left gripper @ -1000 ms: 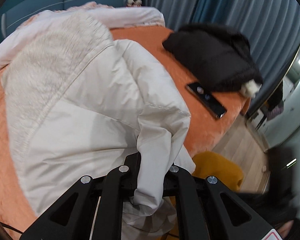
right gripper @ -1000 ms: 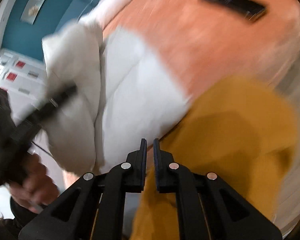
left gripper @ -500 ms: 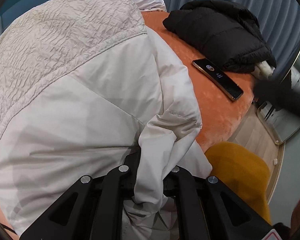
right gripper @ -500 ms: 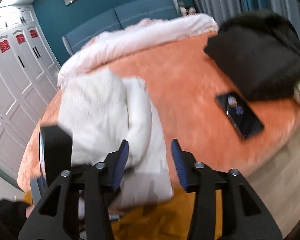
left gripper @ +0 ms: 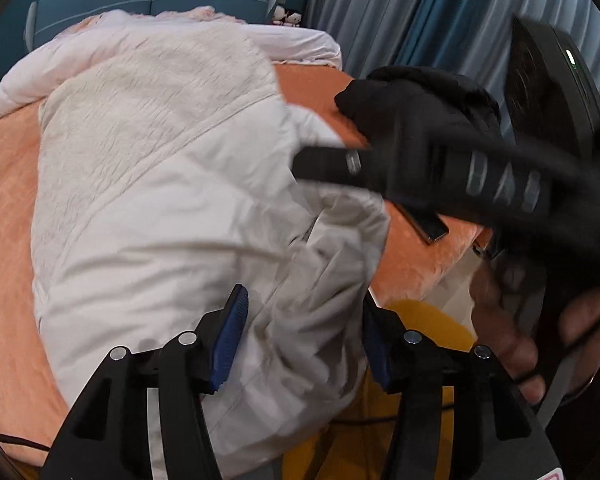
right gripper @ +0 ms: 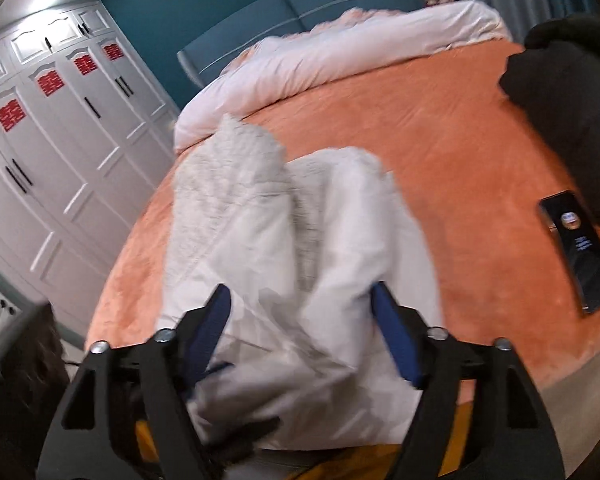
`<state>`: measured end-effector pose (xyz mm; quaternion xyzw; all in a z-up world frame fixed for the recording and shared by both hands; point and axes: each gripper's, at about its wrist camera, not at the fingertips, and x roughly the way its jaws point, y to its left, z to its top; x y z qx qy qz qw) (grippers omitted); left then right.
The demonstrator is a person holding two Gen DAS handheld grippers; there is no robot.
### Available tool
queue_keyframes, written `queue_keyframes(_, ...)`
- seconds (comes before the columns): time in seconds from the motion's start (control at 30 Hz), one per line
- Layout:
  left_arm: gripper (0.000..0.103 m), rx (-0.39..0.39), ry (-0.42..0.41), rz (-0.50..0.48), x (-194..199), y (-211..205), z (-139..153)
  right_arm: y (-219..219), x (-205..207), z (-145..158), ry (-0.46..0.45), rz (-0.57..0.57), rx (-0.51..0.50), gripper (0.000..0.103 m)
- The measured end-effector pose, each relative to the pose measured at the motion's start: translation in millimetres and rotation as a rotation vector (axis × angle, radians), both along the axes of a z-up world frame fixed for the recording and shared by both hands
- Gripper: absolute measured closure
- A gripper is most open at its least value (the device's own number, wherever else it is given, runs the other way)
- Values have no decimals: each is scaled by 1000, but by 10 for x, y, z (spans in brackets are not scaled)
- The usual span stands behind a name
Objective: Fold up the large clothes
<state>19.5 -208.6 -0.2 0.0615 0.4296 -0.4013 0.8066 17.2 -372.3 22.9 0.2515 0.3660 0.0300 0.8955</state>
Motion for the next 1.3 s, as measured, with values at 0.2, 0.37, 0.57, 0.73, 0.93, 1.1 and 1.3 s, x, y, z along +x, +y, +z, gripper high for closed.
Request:
queue_keyframes(0.2, 51, -71, 20, 21, -63, 296, 142, 125, 298, -54, 54, 32, -45, 52)
queue_keyframes(0.37, 51, -143, -29, 184, 73, 868, 489, -81, 217, 19, -38, 5, 11, 97)
queue_keyframes(0.57, 51, -121, -97, 368, 414, 1161, 657, -604, -75, -409, 69, -214, 2, 101)
queue_keyframes(0.73, 51, -98, -83, 316, 479, 728, 507, -552, -84, -908, 194, -163, -21, 100)
queue_keyframes(0.93, 51, 27, -34, 288, 738, 131, 104, -546, -256, -459, 115, -193, -33, 91)
queue_keyframes(1.1, 51, 40, -78, 293, 643, 100, 103, -423, -339, 153, -47, -152, -83, 48)
queue_keyframes(1.3, 51, -16, -73, 409, 727, 492, 372, -244, 216, -58, 14, -31, 59, 47)
